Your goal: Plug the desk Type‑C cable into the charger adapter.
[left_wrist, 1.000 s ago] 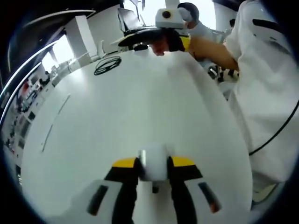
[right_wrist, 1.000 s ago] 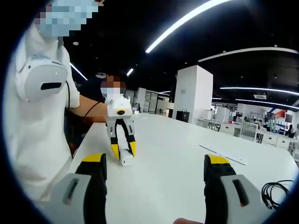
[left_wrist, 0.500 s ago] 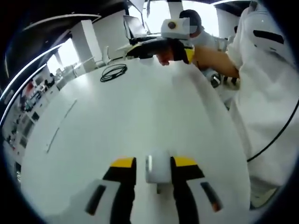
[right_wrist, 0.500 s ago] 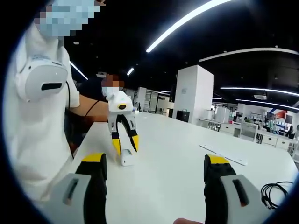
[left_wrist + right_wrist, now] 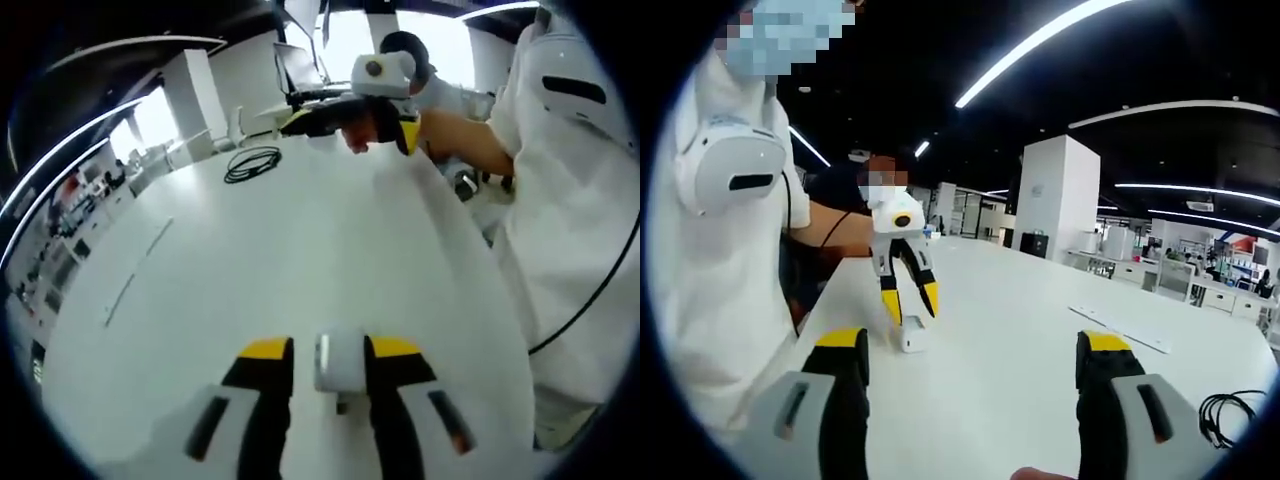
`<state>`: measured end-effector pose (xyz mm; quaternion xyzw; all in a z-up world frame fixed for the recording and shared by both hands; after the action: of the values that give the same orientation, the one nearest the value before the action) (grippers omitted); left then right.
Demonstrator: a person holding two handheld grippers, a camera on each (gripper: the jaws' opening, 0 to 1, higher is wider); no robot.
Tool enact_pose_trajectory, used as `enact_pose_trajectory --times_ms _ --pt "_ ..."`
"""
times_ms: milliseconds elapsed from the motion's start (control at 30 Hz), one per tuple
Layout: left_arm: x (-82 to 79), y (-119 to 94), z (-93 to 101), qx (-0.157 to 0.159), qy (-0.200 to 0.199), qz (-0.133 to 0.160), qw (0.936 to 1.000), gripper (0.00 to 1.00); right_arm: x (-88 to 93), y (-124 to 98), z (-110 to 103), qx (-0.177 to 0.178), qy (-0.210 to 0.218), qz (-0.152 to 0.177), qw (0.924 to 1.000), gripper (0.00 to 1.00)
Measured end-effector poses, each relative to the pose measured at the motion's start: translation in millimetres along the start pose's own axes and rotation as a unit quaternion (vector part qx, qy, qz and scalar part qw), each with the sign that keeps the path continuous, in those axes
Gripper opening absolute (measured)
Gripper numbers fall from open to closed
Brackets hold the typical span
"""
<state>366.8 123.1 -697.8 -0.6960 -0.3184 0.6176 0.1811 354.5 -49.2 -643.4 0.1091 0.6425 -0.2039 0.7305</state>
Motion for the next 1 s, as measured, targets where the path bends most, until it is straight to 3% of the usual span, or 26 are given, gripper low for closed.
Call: enact_pose_trajectory --times_ms 167,367,433,533,567,733,1000 --pt "-1.4 -3.4 0.5 -0.004 -0.004 0.007 1.0000 0.27 -1.0 -0.6 0.7 -0.001 -0.001 -0.001 1.0000 0.86" --pt "-4.5 -8.5 -6.2 -0.013 -0.021 0.032 0.9992 0.35 -2.1 -0.8 0.0 -0.002 -0.002 -0.004 1.0000 0.86" --pt "-8.1 -12.7 -9.2 -0.025 -0.034 0.055 0.9976 0.41 -2.6 -1.5 0.5 -0.001 -0.003 -0.004 1.0000 0.86" --pt "-13.8 -17.0 -14.7 -0.041 -0.063 0.102 0.9920 0.60 -3.4 -2.8 1.2 0.000 -0.004 -0.006 1.0000 0.86" --pt "-12.8 -18.9 -15.4 -0.044 -0.073 0.108 0.9905 0.62 -3.7 -3.2 1.4 0.000 -0.004 -0.007 1.0000 0.86" --pt "-3.2 -21.0 -12.5 -0.046 -0.085 0.108 0.9894 0.55 -4.9 -4.1 2.1 0.002 -0.005 -0.009 0.9999 0.87" --pt "1.9 -21.8 -13.5 -0.057 -0.094 0.113 0.9875 0.62 -4.6 -2.0 2.1 0.001 -0.005 -0.010 0.9999 0.87"
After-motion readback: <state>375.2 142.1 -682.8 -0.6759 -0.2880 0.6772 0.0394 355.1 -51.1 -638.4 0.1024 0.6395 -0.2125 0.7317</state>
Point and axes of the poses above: the point that each gripper's makers call its tool centre point, and the gripper's own axes: y roughly forward along the fingers, z roughly to its right, x roughly out of its underside, the point moved 2 cm from there along -y, roughly backward along the fingers, and after that the axes turned 2 degrees about -x, right-handed, at the moved point
